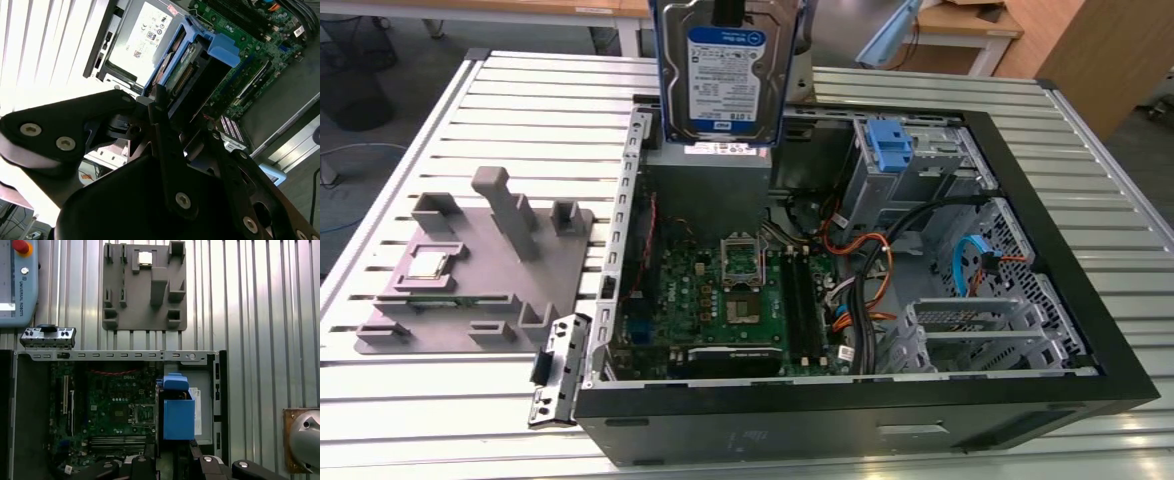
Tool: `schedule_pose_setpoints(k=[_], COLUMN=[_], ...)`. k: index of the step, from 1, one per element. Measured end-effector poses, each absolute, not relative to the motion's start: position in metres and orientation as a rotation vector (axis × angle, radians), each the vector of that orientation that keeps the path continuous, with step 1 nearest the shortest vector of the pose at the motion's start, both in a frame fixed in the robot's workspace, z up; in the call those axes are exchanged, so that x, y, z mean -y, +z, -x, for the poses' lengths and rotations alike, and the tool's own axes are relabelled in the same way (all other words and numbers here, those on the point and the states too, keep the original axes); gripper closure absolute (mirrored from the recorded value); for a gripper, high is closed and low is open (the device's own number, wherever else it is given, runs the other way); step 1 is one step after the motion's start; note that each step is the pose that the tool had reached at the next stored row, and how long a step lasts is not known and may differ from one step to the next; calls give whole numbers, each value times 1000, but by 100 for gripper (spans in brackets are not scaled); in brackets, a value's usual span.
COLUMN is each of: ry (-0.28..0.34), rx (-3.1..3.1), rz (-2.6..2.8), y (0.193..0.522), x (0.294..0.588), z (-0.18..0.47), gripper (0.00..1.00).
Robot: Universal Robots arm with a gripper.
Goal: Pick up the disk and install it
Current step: 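Pick up the disk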
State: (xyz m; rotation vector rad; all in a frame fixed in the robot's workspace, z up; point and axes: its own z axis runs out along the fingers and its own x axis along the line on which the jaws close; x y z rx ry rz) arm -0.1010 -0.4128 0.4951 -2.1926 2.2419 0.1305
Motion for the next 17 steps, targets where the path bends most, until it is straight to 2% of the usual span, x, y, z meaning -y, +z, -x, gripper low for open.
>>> schedule_pose_setpoints(k=[17], ry=[132], rx=[-2244], rz=[2191], y=[493], x=[426], z=[57], gripper=[65])
